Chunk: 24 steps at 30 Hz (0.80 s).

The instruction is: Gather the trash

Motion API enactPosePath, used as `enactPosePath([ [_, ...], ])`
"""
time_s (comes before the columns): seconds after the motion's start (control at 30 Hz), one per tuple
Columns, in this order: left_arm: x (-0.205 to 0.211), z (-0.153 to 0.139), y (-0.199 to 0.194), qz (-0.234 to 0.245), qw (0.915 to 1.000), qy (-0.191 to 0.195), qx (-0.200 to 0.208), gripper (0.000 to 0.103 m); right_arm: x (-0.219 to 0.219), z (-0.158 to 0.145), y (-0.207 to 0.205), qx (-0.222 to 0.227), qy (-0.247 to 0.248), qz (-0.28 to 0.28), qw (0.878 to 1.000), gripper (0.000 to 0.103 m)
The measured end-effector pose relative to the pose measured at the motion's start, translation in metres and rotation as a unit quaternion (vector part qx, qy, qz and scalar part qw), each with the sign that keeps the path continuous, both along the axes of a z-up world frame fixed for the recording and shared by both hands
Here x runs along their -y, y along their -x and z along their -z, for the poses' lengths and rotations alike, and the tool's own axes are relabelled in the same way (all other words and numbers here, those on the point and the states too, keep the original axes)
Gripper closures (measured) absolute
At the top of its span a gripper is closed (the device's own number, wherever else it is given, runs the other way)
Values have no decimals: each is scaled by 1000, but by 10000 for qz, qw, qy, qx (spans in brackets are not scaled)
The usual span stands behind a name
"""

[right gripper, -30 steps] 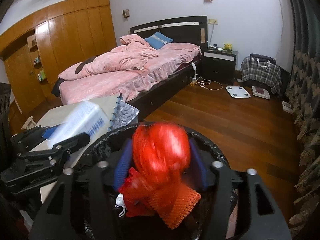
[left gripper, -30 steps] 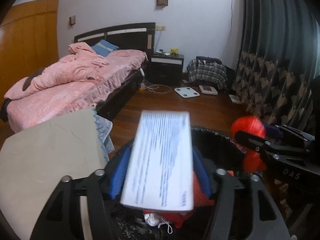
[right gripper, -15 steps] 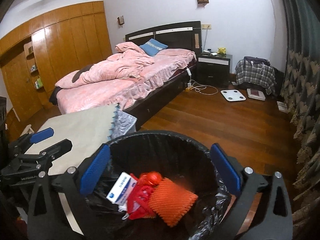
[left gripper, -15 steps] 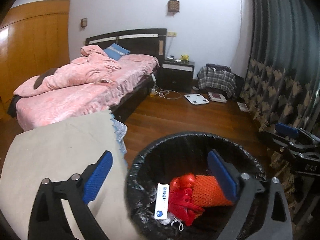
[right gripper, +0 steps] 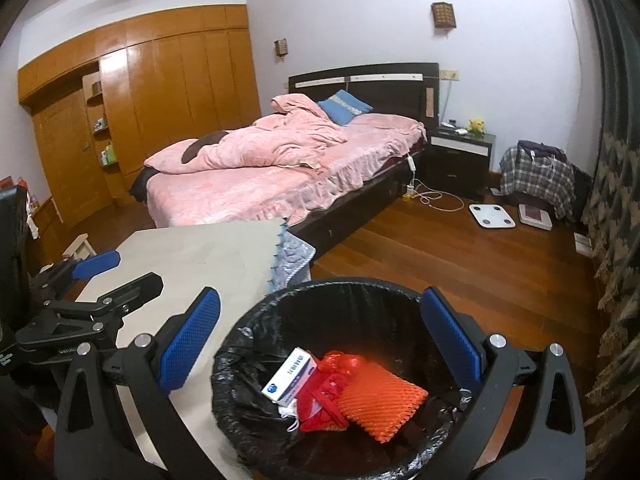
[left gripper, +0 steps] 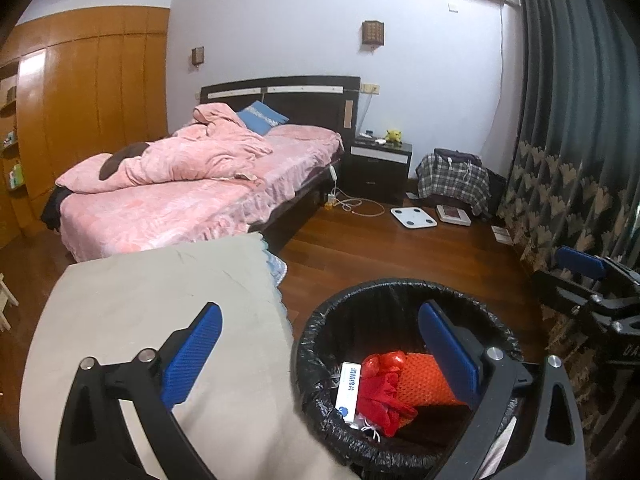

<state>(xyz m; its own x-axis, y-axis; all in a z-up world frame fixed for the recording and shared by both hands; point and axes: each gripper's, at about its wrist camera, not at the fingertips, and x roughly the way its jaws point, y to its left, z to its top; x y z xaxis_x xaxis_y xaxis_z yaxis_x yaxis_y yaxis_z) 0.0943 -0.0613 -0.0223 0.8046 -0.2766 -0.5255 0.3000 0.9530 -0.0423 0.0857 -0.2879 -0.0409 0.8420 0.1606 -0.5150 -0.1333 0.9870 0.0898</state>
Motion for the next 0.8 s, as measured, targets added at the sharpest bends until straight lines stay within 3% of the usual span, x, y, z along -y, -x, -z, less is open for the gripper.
enactPosePath([
  [0.8,-19,-26,33,-223,9993,-4,286,6,-27,-18,14,93,30,-150,9998,5],
])
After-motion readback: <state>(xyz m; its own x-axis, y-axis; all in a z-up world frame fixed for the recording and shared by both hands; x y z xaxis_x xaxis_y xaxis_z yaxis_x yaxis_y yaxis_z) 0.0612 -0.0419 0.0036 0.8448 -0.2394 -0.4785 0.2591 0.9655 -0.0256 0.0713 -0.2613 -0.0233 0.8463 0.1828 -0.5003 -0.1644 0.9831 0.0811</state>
